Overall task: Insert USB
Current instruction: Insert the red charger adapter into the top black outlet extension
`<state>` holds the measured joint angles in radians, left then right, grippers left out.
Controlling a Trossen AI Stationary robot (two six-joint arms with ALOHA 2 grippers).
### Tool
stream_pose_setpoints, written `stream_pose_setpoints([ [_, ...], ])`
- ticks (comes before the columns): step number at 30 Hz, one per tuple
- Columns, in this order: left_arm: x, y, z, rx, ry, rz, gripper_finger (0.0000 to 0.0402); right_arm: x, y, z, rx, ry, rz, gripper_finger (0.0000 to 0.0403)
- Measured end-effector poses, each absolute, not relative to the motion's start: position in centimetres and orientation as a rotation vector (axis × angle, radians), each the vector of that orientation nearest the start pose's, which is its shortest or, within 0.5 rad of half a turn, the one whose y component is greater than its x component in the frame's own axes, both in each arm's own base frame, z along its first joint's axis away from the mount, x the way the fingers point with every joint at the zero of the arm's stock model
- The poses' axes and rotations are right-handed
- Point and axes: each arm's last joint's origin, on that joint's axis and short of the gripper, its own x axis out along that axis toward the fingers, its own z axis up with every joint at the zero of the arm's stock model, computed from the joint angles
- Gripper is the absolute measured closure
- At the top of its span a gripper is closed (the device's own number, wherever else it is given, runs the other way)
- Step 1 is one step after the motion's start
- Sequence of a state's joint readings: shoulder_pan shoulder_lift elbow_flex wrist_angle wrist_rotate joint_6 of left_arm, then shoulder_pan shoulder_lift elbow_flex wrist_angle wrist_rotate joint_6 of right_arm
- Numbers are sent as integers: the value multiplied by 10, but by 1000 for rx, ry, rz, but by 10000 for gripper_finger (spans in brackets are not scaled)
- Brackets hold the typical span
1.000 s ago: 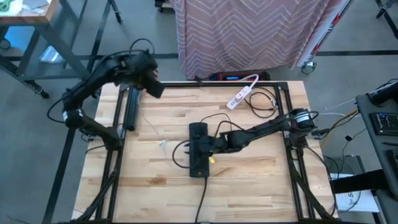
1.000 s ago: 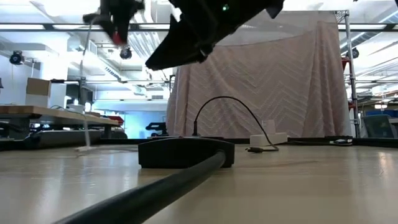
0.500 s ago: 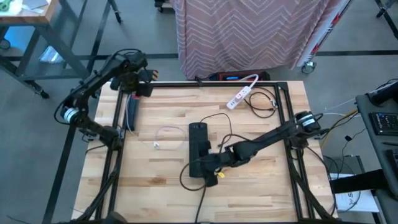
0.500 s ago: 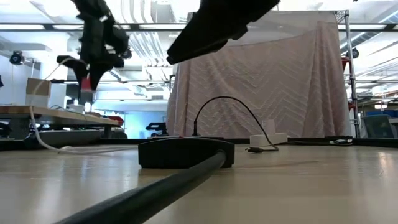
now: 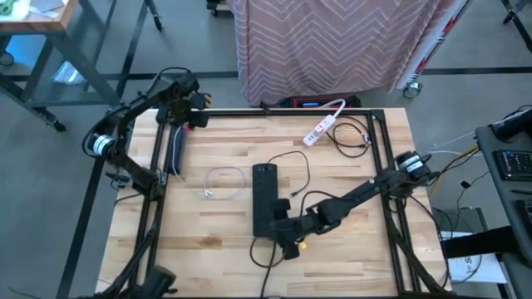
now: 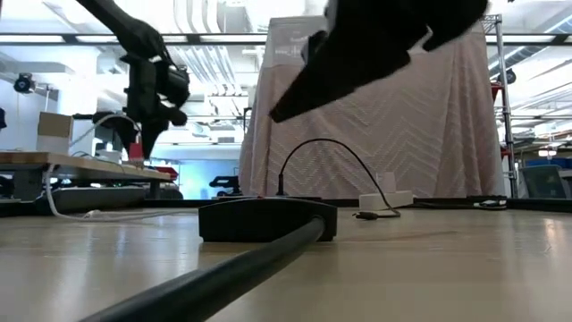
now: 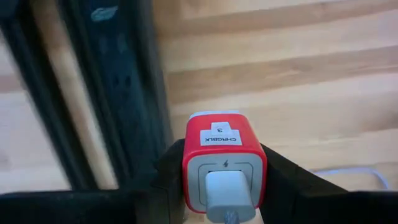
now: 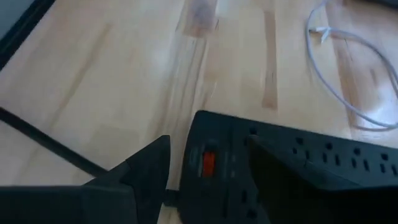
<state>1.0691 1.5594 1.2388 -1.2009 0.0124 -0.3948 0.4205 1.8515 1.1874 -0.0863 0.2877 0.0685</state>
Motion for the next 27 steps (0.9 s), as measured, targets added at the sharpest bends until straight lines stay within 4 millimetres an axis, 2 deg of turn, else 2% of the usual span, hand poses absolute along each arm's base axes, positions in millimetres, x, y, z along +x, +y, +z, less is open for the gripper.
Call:
stream_pose_setpoints([
  [3, 127, 252, 244, -1146, 1217, 1152, 275, 358, 150, 182, -187, 727, 77, 197],
  [7, 124, 271, 245, -1208, 1171, 1192, 275, 353, 147, 177, -178, 739, 53, 201],
  [14, 130, 297, 236, -1201, 1219, 1207, 275, 341, 138, 171, -198, 719, -40, 203],
  [17, 134, 304, 235, -1182, 1252, 1152, 275, 338, 132, 168, -236, 718, -98, 203],
  [21, 145, 295, 245, -1104, 1327, 1034, 275, 341, 115, 178, -335, 698, -159, 203],
  [27, 160, 262, 272, -937, 1350, 902, 275, 363, 67, 222, -437, 572, -242, 204],
])
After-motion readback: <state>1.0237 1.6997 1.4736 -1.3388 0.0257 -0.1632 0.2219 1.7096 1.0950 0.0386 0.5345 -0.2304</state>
